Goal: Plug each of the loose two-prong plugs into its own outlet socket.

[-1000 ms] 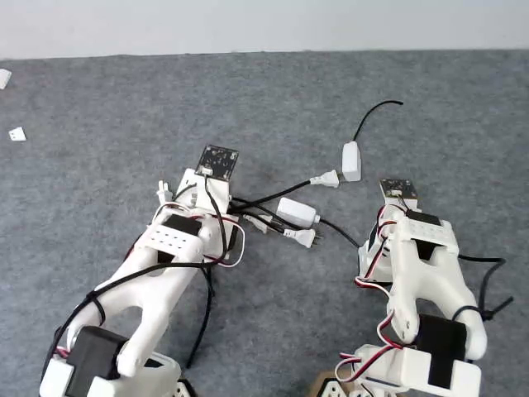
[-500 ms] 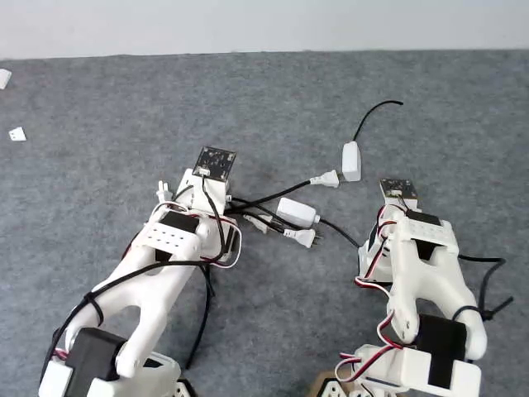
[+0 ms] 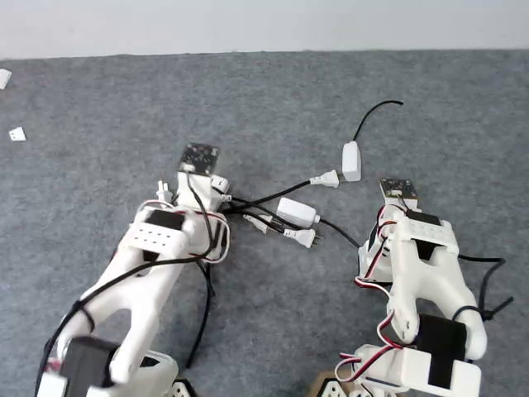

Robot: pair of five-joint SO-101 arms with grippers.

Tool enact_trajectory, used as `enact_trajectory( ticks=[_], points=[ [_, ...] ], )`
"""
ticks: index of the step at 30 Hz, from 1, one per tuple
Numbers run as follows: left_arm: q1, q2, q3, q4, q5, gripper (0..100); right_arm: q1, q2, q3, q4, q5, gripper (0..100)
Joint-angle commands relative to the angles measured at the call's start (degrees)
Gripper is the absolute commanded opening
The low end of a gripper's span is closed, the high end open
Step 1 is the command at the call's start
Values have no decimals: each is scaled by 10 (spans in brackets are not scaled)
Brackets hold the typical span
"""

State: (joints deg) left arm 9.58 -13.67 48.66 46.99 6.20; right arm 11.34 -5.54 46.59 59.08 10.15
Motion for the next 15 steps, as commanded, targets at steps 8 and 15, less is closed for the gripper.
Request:
enact_trajectory(
  ticks=[8,15],
  points=[
    [10,-66,65,-44,-39,171,-3,2,-27,-7,-2,8],
    [5,-65,65,-47,-40,174,-3,2,-25,-6,-2,8]
  ],
)
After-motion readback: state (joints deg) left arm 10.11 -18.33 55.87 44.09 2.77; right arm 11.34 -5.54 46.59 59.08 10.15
